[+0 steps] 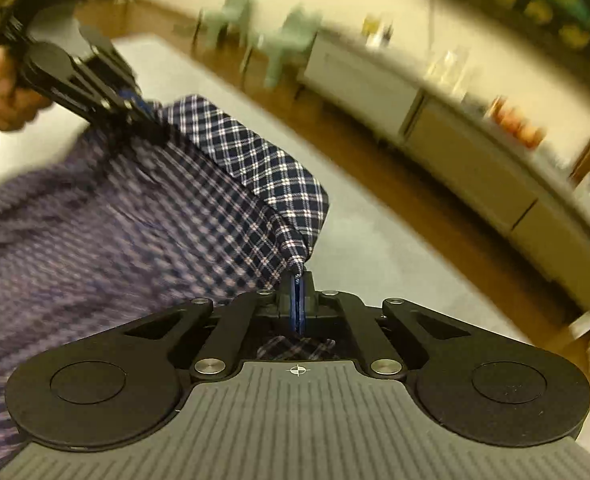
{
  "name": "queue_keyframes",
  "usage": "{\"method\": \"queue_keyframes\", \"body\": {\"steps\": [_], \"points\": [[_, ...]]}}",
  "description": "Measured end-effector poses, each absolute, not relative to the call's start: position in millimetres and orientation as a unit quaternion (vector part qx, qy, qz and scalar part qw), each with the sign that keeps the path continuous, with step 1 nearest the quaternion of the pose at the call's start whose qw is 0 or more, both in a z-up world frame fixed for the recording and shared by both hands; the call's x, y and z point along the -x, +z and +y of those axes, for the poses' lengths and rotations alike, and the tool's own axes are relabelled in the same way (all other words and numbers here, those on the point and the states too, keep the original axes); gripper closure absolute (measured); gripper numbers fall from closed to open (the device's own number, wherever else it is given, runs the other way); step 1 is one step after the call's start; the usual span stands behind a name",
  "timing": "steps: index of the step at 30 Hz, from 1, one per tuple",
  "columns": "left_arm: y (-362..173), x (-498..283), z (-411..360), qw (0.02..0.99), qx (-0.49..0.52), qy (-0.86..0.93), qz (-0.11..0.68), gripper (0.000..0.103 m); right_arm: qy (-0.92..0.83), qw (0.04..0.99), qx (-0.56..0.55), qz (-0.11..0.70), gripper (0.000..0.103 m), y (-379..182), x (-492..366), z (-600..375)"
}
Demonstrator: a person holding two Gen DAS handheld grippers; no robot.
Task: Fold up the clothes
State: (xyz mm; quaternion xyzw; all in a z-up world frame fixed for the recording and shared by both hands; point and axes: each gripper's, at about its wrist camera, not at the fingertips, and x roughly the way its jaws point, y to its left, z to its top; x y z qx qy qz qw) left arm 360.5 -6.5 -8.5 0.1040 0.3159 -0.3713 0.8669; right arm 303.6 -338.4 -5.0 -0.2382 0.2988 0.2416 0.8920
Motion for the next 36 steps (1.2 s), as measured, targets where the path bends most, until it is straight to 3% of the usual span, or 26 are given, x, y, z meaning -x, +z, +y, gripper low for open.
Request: {"method": "queue_keyframes", "body": {"steps": [4, 7, 8, 9, 10, 11, 14, 16, 20, 28, 29, 30, 31, 32, 33, 34, 36], "points": [[25, -249, 38, 0.868, -0.093, -0.395, 0.287, 0.093, 0.233, 0.908, 0.242, 0.252, 0.103, 21, -170, -336], [20, -170, 78, 0.856, -0.058, -0.397, 0.326, 0.08, 0.228, 0.903, 0.258, 0.257, 0.099, -9, -60, -325], [16, -148, 92, 0.857, -0.038, -0.386, 0.338, 0.074, 0.221, 0.901, 0.258, 0.27, 0.091, -25, -35, -324], [14, -132, 105, 0.859, -0.012, -0.375, 0.348, 0.064, 0.211, 0.9, 0.248, 0.289, 0.067, -39, -16, -326], [11, -120, 117, 0.859, 0.016, -0.364, 0.359, 0.059, 0.2, 0.899, 0.236, 0.308, 0.058, -53, 3, -327], [9, -115, 125, 0.86, 0.043, -0.354, 0.366, 0.059, 0.188, 0.901, 0.217, 0.325, 0.059, -63, 19, -330], [2, -117, 139, 0.852, 0.137, -0.321, 0.39, 0.052, 0.154, 0.927, 0.078, 0.333, 0.056, -56, 19, -351], [-6, -130, 137, 0.838, 0.201, -0.308, 0.402, 0.038, 0.157, 0.932, -0.056, 0.323, 0.05, -44, 3, -371], [-37, -165, 109, 0.807, 0.258, -0.28, 0.451, 0.035, 0.133, 0.898, -0.244, 0.341, 0.046, -54, -48, -396], [-83, -197, 87, 0.784, 0.334, -0.242, 0.463, 0.035, 0.076, 0.887, -0.297, 0.345, 0.044, -86, -95, -408], [-84, -199, 86, 0.787, 0.335, -0.243, 0.458, 0.035, 0.069, 0.886, -0.302, 0.344, 0.045, -90, -100, -409], [-85, -202, 84, 0.788, 0.333, -0.245, 0.456, 0.037, 0.062, 0.885, -0.306, 0.344, 0.056, -94, -105, -410], [-86, -205, 83, 0.789, 0.331, -0.247, 0.454, 0.044, 0.056, 0.884, -0.311, 0.344, 0.086, -97, -110, -411], [-86, -205, 81, 0.793, 0.327, -0.246, 0.452, 0.053, 0.049, 0.883, -0.315, 0.343, 0.098, -101, -115, -412], [-87, -208, 79, 0.793, 0.324, -0.25, 0.452, 0.087, 0.043, 0.882, -0.32, 0.343, 0.099, -105, -120, -413], [-89, -210, 78, 0.793, 0.321, -0.253, 0.452, 0.099, 0.036, 0.881, -0.324, 0.342, 0.1, -108, -125, -414], [-82, -208, 77, 0.799, 0.317, -0.26, 0.44, 0.1, 0.034, 0.889, -0.321, 0.326, 0.101, -97, -116, -413]]}}
